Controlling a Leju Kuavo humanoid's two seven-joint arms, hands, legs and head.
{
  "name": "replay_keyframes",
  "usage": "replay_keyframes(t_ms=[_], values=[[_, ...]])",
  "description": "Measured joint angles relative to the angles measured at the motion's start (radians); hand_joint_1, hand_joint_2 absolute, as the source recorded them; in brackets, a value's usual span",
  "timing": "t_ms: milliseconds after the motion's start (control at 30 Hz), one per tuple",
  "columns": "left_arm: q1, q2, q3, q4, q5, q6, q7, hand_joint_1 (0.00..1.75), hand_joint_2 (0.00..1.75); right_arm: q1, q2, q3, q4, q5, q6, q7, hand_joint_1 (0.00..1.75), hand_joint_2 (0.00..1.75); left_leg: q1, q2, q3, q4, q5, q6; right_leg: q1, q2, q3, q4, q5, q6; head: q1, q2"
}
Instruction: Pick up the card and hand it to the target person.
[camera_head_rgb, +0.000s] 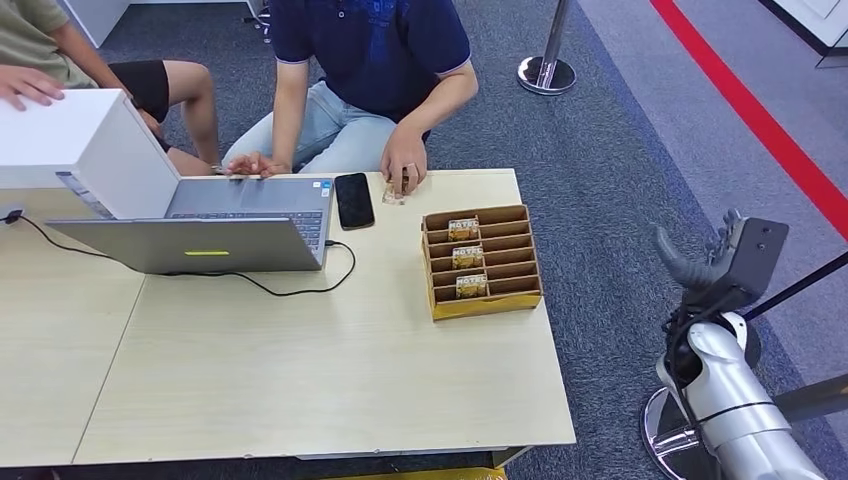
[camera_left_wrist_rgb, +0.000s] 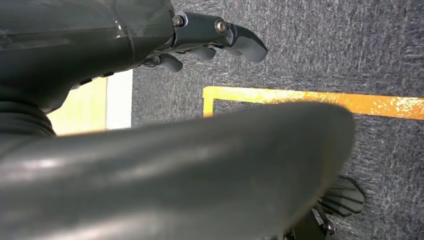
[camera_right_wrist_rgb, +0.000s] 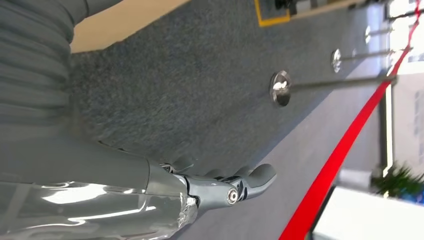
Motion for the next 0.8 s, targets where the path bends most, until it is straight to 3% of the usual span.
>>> replay_keyframes(t_ms=[200,367,600,733,800], values=[[-0.001,-0.004,0.0,0.0,0.008,0.007,0.007,0.0,0.0,0.073,-0.015,-0.073,0.17,-0.16,0.28,0.003,0.0,1.75,0.0,0.001,0.0,0.0,-0.001,0.0,0.0,0.001,0.0,0.0,0.0,0.0,0.0,0.0],[-0.002,-0.008,0.0,0.0,0.008,0.008,0.011,0.0,0.0,0.111,0.007,-0.074,0.411,-0.219,0.431,0.043,0.0,1.75,0.001,0.0,0.0,0.0,-0.001,0.0,0.001,0.0,0.0,0.0,-0.001,0.0,0.0,0.0],[-0.002,-0.013,0.0,0.0,0.008,0.01,0.025,0.0,0.0,0.217,0.108,-0.08,0.686,-0.333,0.487,0.136,0.0,1.75,0.002,0.0,-0.001,-0.001,-0.003,-0.002,0.002,0.0,-0.001,0.0,-0.002,-0.001,0.0,0.0],[-0.002,-0.017,0.0,0.0,0.011,0.022,0.036,0.0,1.75,0.253,0.164,-0.089,0.784,-0.353,0.439,0.203,0.0,0.0,0.002,0.001,0.0,-0.001,-0.003,-0.002,0.002,0.001,-0.001,0.0,-0.002,-0.001,0.0,0.0],[-0.002,-0.018,0.0,0.0,0.012,0.03,0.046,0.0,1.75,0.258,0.186,-0.093,0.818,-0.356,0.414,0.219,0.0,0.0,0.002,0.002,0.0,-0.001,-0.003,-0.002,0.002,0.003,-0.001,0.0,-0.002,-0.001,0.0,0.0]])
